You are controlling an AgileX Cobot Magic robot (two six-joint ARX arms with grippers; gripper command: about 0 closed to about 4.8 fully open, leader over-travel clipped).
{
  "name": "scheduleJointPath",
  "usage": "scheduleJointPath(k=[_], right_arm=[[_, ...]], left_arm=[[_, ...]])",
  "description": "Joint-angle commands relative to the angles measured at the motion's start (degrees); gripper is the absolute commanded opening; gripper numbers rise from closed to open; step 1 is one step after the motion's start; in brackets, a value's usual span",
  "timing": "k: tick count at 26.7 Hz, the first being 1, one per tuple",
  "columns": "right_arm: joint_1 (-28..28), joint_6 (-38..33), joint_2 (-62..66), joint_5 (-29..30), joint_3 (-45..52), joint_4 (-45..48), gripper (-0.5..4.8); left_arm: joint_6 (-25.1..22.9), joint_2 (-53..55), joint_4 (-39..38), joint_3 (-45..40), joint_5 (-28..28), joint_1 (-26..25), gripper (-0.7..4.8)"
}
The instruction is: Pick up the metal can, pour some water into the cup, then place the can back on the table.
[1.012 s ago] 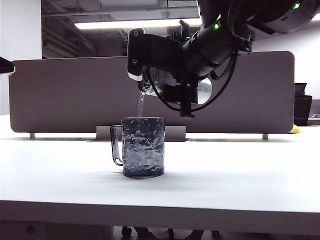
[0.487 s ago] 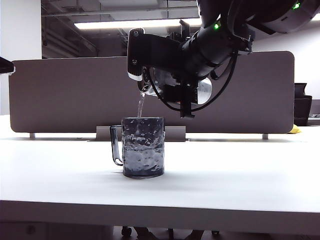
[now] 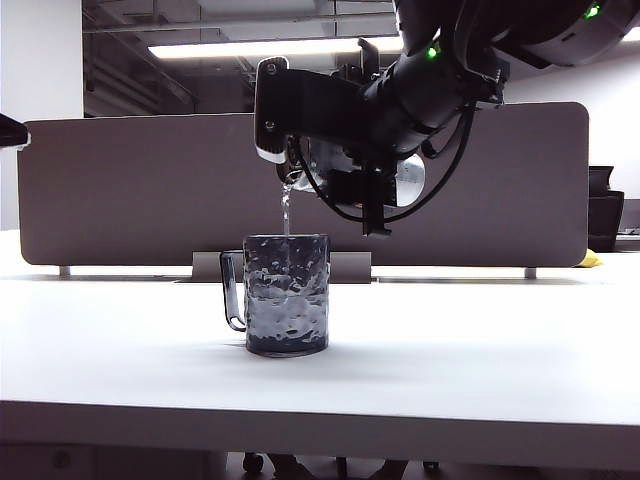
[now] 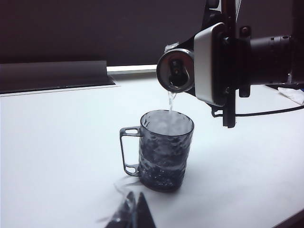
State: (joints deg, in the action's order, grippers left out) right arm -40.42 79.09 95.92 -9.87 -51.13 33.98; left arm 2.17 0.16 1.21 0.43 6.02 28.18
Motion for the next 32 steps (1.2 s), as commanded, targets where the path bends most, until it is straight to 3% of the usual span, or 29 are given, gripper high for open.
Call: scheduleJointPath(k=[1, 15, 24, 32], right_arm=[[-0.20, 0.26, -0.48, -0.76, -0.46, 2.27, 2.64], [-1.25, -0.22, -0.48, -4.07, -0.46, 2.29, 2.64], [-2.27, -12.81, -0.55, -7.39, -0.46, 2.29, 2.64], [-2.12, -30.34, -0.61, -10.23, -0.42, 1.99, 2.64]], left_arm=[[-0.07, 0.07, 0.59, 0.07, 0.24, -0.07, -0.05], [-0.07, 0.07, 0.57, 0.07, 0.24, -0.07, -0.05], [-0.07, 0.07, 0.57, 0.07, 0.24, -0.07, -0.05], [-0.07, 0.07, 0.59, 0.07, 0.24, -0.07, -0.05]])
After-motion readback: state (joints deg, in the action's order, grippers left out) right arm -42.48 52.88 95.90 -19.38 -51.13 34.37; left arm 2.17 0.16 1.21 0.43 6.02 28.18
